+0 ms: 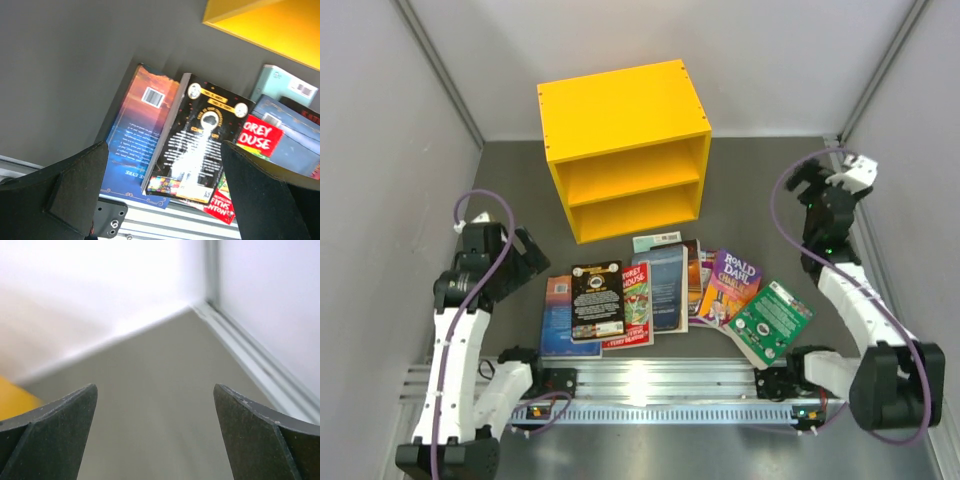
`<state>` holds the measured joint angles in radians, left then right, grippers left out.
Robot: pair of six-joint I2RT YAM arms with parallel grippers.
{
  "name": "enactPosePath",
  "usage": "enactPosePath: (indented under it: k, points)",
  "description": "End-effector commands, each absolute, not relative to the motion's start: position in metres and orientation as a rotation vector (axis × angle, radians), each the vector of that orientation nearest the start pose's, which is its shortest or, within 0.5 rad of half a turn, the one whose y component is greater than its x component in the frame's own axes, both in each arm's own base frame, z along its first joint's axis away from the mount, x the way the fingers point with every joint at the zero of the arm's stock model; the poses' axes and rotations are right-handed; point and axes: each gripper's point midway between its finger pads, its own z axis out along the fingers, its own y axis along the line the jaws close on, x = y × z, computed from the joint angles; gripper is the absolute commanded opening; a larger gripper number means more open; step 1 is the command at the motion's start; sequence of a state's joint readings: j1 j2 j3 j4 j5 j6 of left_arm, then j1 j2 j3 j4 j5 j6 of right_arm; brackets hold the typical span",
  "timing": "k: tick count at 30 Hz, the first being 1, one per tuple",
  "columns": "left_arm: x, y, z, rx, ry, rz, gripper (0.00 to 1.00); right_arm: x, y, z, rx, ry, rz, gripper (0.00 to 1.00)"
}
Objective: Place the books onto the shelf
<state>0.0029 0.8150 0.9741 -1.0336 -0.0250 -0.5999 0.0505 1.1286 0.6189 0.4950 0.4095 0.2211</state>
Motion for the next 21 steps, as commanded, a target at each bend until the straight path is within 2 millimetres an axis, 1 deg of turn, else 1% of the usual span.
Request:
enactPosePath:
  k: [1, 2, 3, 4, 5, 6, 7, 8, 9, 10, 11, 13, 14, 15, 16, 17, 18, 19, 20, 21]
  points:
    - [0.195, -0.029, 0.204, -0.687, 2.304, -0.319, 0.99, 0.375, -0.004, 0.303, 0.581, 1.522, 0.234, 1.00]
    - [0.193, -0.031, 0.200, -0.675, 2.317, -0.329, 0.99, 0.370, 0.007, 0.318, 0.578, 1.509, 0.320, 1.00]
    - [0.192, -0.035, 0.198, -0.666, 2.329, -0.358, 0.99, 0.357, 0.035, 0.329, 0.525, 1.519, 0.497, 1.00]
    - [0.192, -0.038, 0.196, -0.665, 2.336, -0.374, 0.99, 0.348, 0.047, 0.314, 0.501, 1.561, 0.563, 1.00]
    - [0.190, -0.040, 0.189, -0.670, 2.354, -0.389, 0.99, 0.338, 0.064, 0.307, 0.460, 1.598, 0.663, 1.00]
    - [0.190, -0.045, 0.188, -0.660, 2.361, -0.425, 0.99, 0.327, 0.078, 0.302, 0.544, 1.606, 0.816, 1.00]
    - [0.191, -0.048, 0.187, -0.655, 2.359, -0.441, 0.99, 0.320, 0.090, 0.283, 0.559, 1.666, 0.894, 1.00]
    - [0.191, -0.049, 0.186, -0.650, 2.366, -0.448, 0.98, 0.306, 0.110, 0.268, 0.542, 1.775, 1.003, 1.00]
    - [0.192, -0.049, 0.188, -0.650, 2.365, -0.453, 0.98, 0.295, 0.130, 0.253, 0.530, 1.878, 1.052, 1.00]
    - [0.191, -0.047, 0.189, -0.654, 2.370, -0.433, 0.98, 0.279, 0.140, 0.241, 0.520, 1.992, 1.033, 1.00]
    - [0.190, -0.051, 0.189, -0.620, 2.382, -0.433, 0.98, 0.264, 0.158, 0.240, 0.423, 2.022, 0.976, 1.00]
    - [0.191, -0.048, 0.192, -0.606, 2.378, -0.406, 0.97, 0.243, 0.177, 0.239, 0.345, 2.040, 0.966, 1.00]
    - [0.190, -0.049, 0.192, -0.593, 2.380, -0.404, 0.97, 0.224, 0.192, 0.228, 0.310, 2.113, 0.981, 1.00]
    - [0.191, -0.049, 0.192, -0.590, 2.380, -0.397, 0.97, 0.215, 0.198, 0.216, 0.308, 2.172, 0.969, 1.00]
    - [0.191, -0.047, 0.192, -0.585, 2.379, -0.384, 0.97, 0.205, 0.200, 0.197, 0.318, 2.245, 0.939, 1.00]
    - [0.190, -0.048, 0.191, -0.576, 2.383, -0.382, 0.97, 0.191, 0.209, 0.178, 0.315, 2.331, 0.921, 1.00]
    - [0.190, -0.048, 0.191, -0.575, 2.383, -0.378, 0.97, 0.183, 0.213, 0.166, 0.316, 2.374, 0.915, 1.00]
    - [0.190, -0.047, 0.191, -0.571, 2.385, -0.370, 0.97, 0.174, 0.215, 0.147, 0.327, 2.426, 0.897, 1.00]
    - [0.190, -0.048, 0.192, -0.562, 2.387, -0.368, 0.96, 0.164, 0.223, 0.136, 0.339, 2.475, 0.916, 1.00]
    - [0.189, -0.047, 0.192, -0.562, 2.388, -0.361, 0.96, 0.162, 0.230, 0.132, 0.338, 2.481, 0.948, 1.00]
